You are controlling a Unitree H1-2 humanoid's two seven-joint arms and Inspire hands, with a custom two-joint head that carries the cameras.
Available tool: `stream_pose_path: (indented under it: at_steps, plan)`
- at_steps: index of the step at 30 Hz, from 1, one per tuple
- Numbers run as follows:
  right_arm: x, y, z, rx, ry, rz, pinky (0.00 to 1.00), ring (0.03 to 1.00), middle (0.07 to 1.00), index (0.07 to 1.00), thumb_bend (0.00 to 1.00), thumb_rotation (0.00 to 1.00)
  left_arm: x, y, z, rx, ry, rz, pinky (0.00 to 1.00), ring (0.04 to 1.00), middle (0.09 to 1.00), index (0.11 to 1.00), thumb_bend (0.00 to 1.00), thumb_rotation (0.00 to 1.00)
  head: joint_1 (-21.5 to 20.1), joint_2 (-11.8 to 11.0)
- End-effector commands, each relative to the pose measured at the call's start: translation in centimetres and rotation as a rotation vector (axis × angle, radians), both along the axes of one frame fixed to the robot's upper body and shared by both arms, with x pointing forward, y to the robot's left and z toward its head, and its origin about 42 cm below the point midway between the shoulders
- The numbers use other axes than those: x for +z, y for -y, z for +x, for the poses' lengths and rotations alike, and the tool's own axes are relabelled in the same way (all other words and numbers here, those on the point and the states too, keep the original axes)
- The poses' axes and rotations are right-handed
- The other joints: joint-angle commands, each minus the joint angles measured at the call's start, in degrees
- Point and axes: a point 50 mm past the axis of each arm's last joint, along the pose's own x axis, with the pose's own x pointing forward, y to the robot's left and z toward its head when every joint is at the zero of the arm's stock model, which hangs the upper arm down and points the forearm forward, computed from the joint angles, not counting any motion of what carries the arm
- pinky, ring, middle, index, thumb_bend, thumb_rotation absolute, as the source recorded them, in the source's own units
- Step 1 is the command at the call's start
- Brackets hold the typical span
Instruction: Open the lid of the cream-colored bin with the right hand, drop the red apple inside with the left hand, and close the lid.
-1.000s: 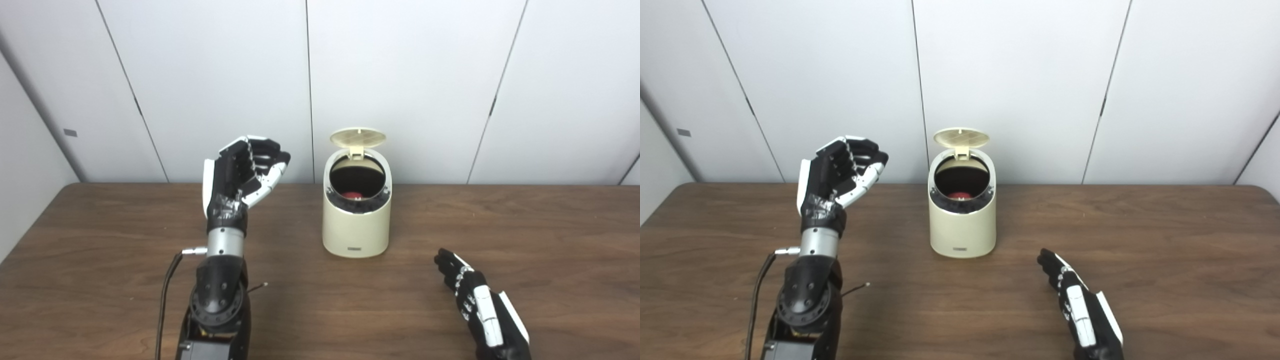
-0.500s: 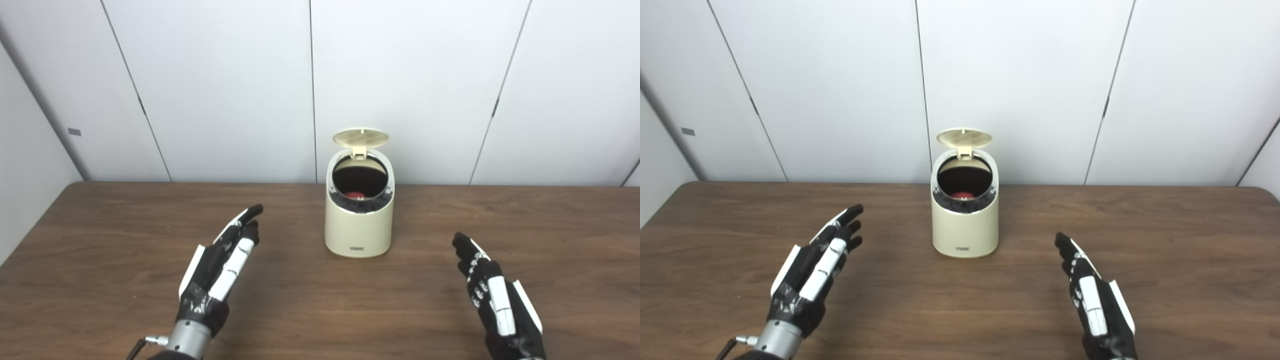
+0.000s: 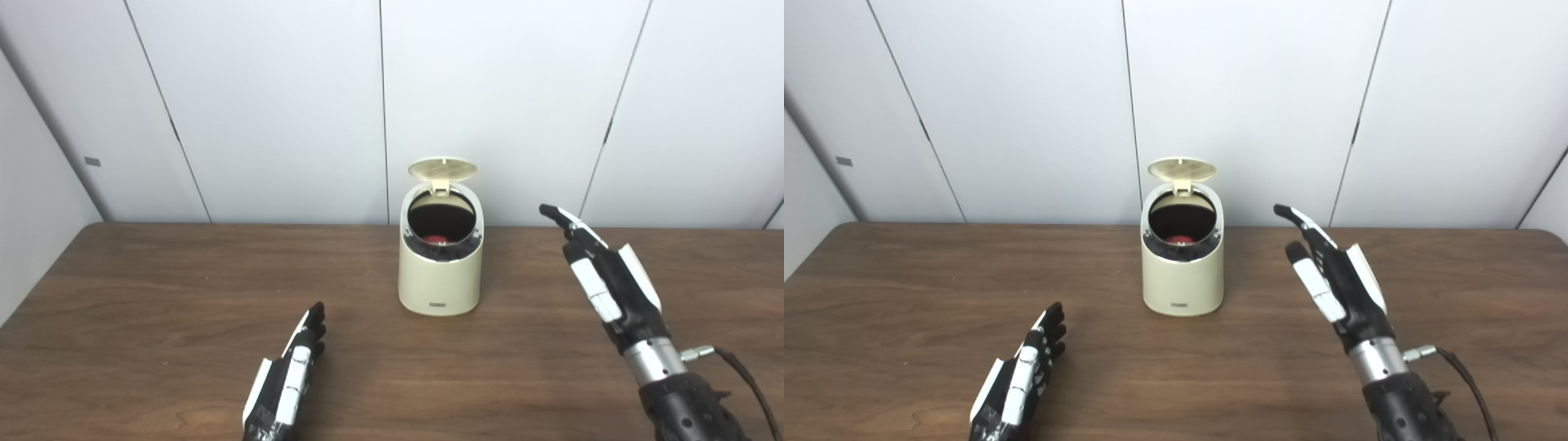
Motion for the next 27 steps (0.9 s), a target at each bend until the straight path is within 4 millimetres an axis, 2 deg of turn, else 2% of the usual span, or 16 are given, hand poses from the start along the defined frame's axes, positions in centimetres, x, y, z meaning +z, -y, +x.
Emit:
stream_pose_path:
  at_steps: [1, 4, 10, 16, 21, 25, 27]
  plan:
    - [3.1, -0.9, 1.1, 0.007, 0.091, -0.077, 0.94, 0.955, 0.924, 0.856, 0.6, 1.0, 0.4, 0.1, 0.2, 0.01, 0.058, 0.012, 1.0, 1.0, 1.0, 1.0, 0.57, 0.99, -0.1, 0.1]
    - [4.9, -1.9, 2.6, -0.009, 0.127, -0.138, 0.94, 0.96, 0.933, 0.853, 0.59, 1.0, -0.6, 0.1, 0.1, 0.024, 0.042, 0.016, 1.0, 1.0, 1.0, 1.0, 0.57, 1.0, -0.3, 0.2]
    - [7.7, -4.1, 5.2, -0.006, 0.161, -0.228, 1.0, 0.999, 0.981, 0.864, 0.59, 1.0, -2.1, -0.3, -0.1, 0.069, 0.021, -0.036, 1.0, 1.0, 1.0, 1.0, 0.6, 0.98, -0.9, -0.2]
    - [10.1, -5.7, 7.4, 0.045, 0.197, -0.329, 0.98, 0.993, 0.975, 0.88, 0.56, 1.0, -2.2, -0.4, -0.2, 0.079, 0.034, -0.05, 1.0, 1.0, 1.0, 1.0, 0.64, 0.99, -1.3, -0.9]
    - [11.7, -6.6, 8.9, 0.053, 0.215, -0.376, 0.92, 0.969, 0.968, 0.874, 0.54, 1.0, -2.2, -0.3, -0.3, 0.068, 0.03, -0.052, 1.0, 1.0, 1.0, 1.0, 0.65, 0.97, -1.4, -1.6]
    - [12.5, -6.9, 10.2, 0.066, 0.218, -0.396, 0.96, 0.984, 0.968, 0.877, 0.53, 1.0, -2.1, -0.1, -0.3, 0.071, 0.029, -0.048, 1.0, 1.0, 1.0, 1.0, 0.65, 0.98, -1.3, -1.6]
    - [12.5, -6.9, 10.5, 0.077, 0.221, -0.427, 0.98, 0.985, 0.96, 0.849, 0.52, 1.0, -2.0, 0.0, -0.4, 0.07, 0.03, -0.049, 1.0, 1.0, 1.0, 1.0, 0.66, 0.98, -1.4, -1.6]
